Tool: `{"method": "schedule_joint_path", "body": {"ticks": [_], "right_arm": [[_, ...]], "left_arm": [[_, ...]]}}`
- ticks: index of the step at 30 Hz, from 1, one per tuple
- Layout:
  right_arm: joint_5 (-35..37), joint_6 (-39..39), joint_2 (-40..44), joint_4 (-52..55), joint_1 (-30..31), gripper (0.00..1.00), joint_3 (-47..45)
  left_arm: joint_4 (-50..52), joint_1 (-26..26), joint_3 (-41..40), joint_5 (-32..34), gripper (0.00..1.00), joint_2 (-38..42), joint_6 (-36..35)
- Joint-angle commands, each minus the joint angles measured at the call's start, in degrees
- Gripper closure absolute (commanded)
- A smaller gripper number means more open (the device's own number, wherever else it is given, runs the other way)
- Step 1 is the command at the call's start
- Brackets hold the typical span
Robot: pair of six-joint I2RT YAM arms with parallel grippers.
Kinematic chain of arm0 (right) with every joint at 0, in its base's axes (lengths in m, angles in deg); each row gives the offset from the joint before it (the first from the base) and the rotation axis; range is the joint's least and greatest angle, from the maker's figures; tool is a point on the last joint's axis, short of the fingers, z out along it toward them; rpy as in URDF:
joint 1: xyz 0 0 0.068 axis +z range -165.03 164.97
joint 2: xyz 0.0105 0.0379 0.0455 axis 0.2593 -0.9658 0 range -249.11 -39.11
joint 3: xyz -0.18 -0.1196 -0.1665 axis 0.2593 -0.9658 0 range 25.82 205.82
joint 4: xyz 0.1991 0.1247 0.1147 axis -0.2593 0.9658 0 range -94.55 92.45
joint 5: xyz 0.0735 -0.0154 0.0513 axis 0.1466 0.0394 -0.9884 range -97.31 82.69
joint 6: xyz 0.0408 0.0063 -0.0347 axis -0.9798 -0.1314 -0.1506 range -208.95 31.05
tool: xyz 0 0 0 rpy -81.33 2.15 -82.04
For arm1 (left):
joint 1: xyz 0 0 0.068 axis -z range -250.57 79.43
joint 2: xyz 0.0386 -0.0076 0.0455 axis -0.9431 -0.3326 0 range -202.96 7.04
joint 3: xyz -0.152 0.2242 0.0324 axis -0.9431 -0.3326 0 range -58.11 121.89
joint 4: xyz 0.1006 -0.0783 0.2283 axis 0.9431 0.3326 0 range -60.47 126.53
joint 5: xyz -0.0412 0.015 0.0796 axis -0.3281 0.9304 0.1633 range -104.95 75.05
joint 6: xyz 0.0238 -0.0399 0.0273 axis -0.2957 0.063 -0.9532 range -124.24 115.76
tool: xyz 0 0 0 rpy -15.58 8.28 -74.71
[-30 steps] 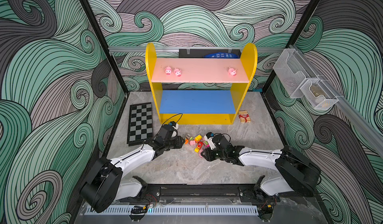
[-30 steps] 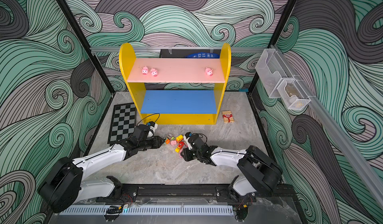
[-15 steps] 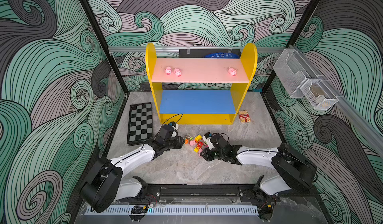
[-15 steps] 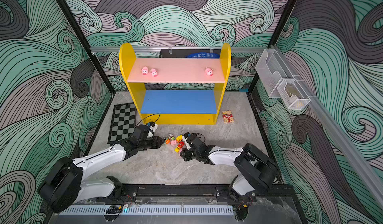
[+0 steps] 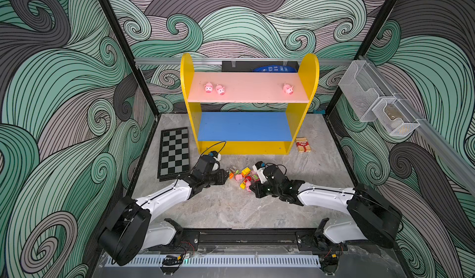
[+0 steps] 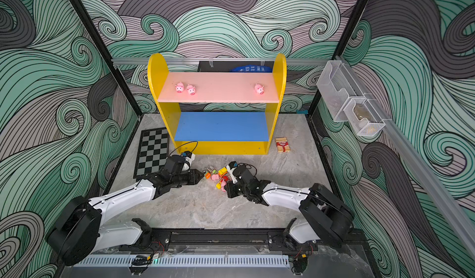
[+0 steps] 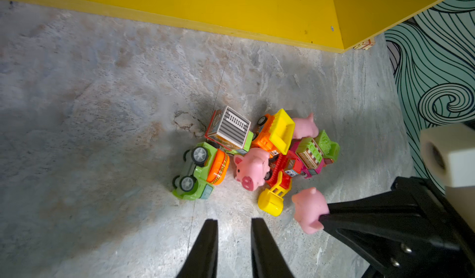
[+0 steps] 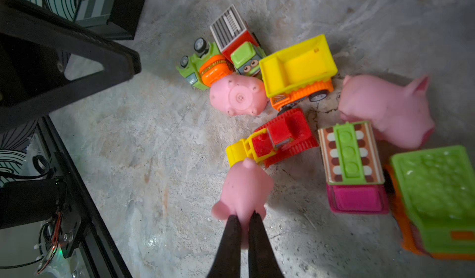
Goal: Organize plastic toys on shelves
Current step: Pick up the plastic toy at the center of the board, then place the plastic toy on the shelf.
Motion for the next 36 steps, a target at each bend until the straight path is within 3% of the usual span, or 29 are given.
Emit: {"method": "schedule_joint_path", "body": {"ticks": [1, 7, 14, 21, 36], "right_arm": [[-1.17, 0.25, 2.11, 0.29, 0.03, 1.00, 0.98], [-5.09, 1.56, 6.18, 0.65, -1.18, 1.00, 4.50], [-7.37, 6.23, 8.52, 8.85, -5.14, 1.00, 14.27], [-8.78, 12.83, 7.51, 18.01, -10.22, 1.00, 30.82], [-5.51, 17.52, -1.73, 29.06, -17.04, 1.00, 62.38]], "left_arm": [[2.47, -0.36, 0.84, 0.65, 0.73, 1.85, -0.76], [7.20, -0.55, 3.44, 2.79, 0.73, 5.42, -0.89], [14.82, -0.77, 8.74, 3.88, 0.73, 8.76, -4.45], [18.72, -0.98, 10.84, 6.97, 0.72, 10.62, -9.38], [16.78, -1.26, 8.95, 6.98, 0.72, 12.02, -8.96]]}}
